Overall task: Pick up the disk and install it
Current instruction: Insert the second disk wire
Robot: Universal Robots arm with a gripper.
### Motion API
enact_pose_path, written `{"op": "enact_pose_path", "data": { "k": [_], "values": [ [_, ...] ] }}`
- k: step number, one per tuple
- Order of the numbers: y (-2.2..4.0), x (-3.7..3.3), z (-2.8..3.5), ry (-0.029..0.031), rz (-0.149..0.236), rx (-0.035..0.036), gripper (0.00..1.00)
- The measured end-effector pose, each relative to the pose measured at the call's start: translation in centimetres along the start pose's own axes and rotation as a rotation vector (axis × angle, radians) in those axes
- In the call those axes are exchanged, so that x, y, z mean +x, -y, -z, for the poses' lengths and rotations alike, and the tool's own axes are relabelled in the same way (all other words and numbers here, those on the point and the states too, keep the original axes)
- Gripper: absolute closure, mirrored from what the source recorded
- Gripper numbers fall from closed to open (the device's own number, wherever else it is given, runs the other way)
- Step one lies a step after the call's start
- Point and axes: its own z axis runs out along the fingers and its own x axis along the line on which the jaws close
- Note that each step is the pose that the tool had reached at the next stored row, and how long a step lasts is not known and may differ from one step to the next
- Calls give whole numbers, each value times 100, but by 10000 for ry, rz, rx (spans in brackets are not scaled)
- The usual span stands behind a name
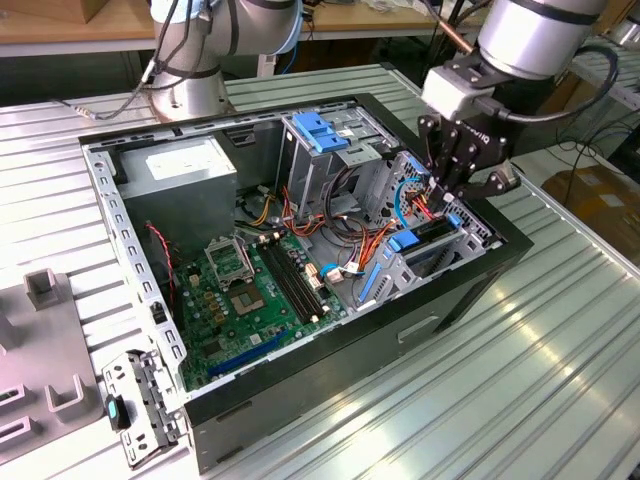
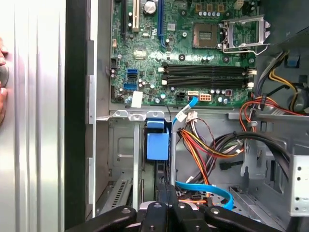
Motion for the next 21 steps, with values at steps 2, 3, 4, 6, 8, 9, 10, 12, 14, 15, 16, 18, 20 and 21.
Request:
{"op": "enact_pose_path", "data": {
  "k": [2, 3, 4, 6, 8, 9, 10, 12, 14, 15, 16, 18, 20, 21],
  "values": [
    [2, 1, 64, -2, 0, 0, 89],
    [3, 0, 108, -17, 1, -1, 89],
    [4, -2, 135, -38, 2, -1, 89],
    [6, -45, 190, -186, 5, -4, 89],
    [7, -92, 206, -358, 11, -13, 89],
    [9, -123, 209, -430, 13, -24, 89],
    [10, -152, 213, -484, 16, -50, 89],
    [13, -288, 219, -668, 26, -179, 89],
    [16, -366, 221, -777, 32, -238, 89],
    [18, -400, 222, -822, 33, -261, 89],
    [22, -429, 223, -844, 36, -277, 89],
    [58, -491, 222, -848, 39, -294, 89],
    [83, -519, 221, -849, 43, -297, 89],
    [83, -535, 218, -848, 47, -297, 89]
  ]
}}
